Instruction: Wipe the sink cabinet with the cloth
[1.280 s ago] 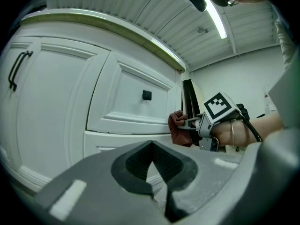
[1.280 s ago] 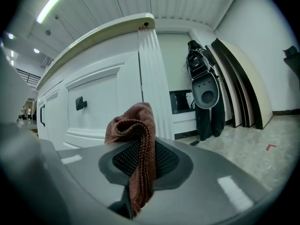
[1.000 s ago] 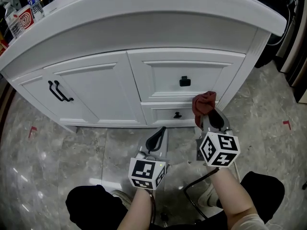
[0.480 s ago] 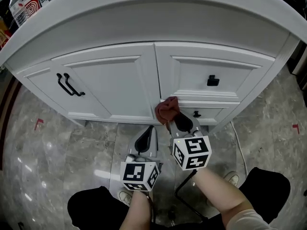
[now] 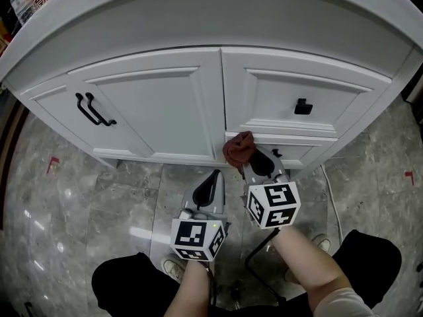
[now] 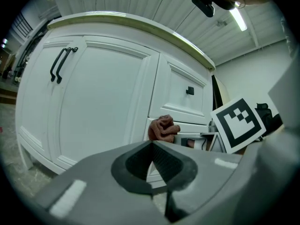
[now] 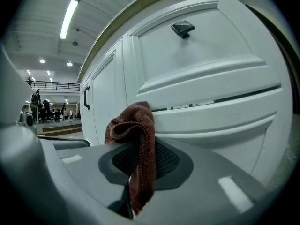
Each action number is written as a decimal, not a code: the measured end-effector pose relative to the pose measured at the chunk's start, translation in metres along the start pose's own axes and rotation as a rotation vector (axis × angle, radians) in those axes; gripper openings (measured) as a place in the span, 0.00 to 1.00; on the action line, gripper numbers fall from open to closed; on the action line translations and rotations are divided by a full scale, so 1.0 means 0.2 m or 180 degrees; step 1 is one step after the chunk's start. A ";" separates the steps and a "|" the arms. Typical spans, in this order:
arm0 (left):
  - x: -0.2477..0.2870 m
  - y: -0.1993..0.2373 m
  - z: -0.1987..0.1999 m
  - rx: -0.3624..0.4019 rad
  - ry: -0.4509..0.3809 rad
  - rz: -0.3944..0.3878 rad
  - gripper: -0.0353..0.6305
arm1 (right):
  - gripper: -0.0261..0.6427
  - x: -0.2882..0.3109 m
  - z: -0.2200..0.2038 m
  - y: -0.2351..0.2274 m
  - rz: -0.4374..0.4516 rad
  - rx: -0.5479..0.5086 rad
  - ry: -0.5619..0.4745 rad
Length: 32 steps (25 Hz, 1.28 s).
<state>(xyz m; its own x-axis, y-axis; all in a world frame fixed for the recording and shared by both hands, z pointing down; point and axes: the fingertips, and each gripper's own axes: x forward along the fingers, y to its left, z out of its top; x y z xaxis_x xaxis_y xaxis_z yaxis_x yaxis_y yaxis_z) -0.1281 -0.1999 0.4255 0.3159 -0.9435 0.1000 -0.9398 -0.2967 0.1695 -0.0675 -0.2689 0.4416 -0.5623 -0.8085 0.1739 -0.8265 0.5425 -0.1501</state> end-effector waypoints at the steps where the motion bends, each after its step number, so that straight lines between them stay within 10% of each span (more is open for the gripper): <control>1: 0.01 -0.01 0.00 0.0006 0.0006 -0.0017 0.05 | 0.18 -0.01 0.00 -0.02 -0.0022 -0.0013 0.0011; 32: 0.22 -0.53 -0.15 0.0055 0.0199 -0.0587 0.05 | 0.18 -0.64 0.08 -0.98 -0.1271 0.0263 -0.0100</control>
<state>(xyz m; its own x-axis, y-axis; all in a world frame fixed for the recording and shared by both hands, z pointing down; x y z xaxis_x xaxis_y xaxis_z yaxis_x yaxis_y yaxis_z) -0.0105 -0.2048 0.4416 0.4901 -0.8620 0.1297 -0.8671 -0.4668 0.1737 0.1657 -0.2754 0.4336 -0.1954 -0.9591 0.2046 -0.9740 0.1655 -0.1546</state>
